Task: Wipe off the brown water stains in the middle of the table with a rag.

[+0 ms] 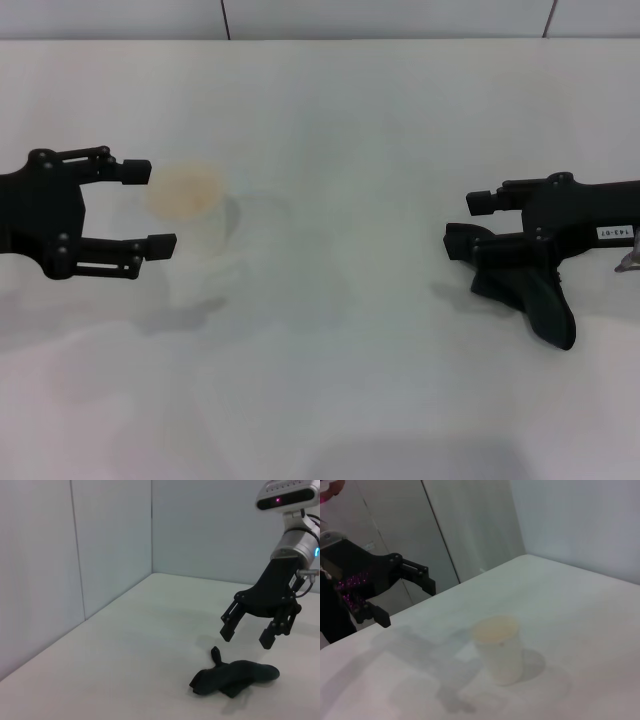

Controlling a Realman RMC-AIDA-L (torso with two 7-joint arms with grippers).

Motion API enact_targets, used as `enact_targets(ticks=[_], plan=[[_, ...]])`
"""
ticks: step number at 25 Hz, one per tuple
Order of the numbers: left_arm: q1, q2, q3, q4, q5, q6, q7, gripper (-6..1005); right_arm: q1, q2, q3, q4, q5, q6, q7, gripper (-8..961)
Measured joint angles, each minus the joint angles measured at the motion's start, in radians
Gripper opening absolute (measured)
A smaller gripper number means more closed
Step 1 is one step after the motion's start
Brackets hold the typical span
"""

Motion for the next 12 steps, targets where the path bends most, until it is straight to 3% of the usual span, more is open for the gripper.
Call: enact_targets(ticks=[12], plan=[[0.003,0.000,0.001,0.002,0.000,0.000,0.004,881,0.010,0.000,0.001,-0.001,0.000,0.012,-0.005,716]])
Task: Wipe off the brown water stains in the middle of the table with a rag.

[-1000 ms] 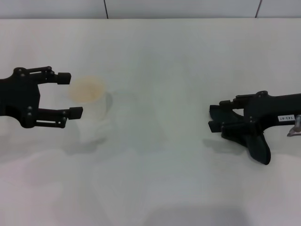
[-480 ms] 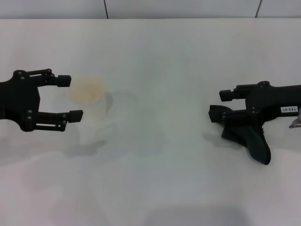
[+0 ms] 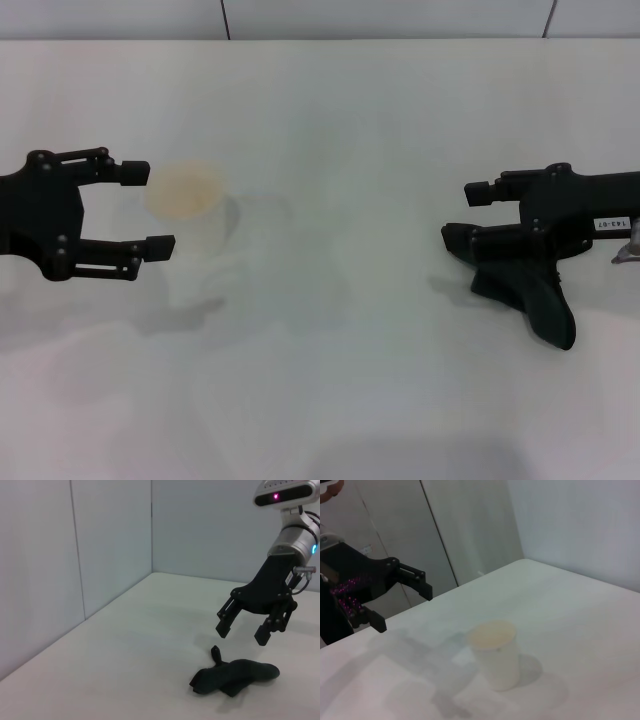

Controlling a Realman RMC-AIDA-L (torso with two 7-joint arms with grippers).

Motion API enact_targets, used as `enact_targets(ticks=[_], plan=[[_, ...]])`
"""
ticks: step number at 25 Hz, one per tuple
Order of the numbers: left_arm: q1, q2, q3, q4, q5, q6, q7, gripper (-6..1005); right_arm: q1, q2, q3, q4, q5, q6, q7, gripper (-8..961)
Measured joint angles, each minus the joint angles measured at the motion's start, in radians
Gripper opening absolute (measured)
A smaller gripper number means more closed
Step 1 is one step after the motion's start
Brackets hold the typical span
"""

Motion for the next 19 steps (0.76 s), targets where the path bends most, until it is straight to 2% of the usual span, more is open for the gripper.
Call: enact_targets(ticks=[8,19], plan=[[0.000,-0.001,0.000,0.000,0.000,0.000,0.015,882,0.001,-0.002,-0.002,0.008,-0.011,-0.018,-0.001,712],[0.001,-0.014,0.001,-0.003,0.001,0.009,0.024,882,0.016,-0.003,0.000,0.052,-0.027,-0.033,-0.005,708]])
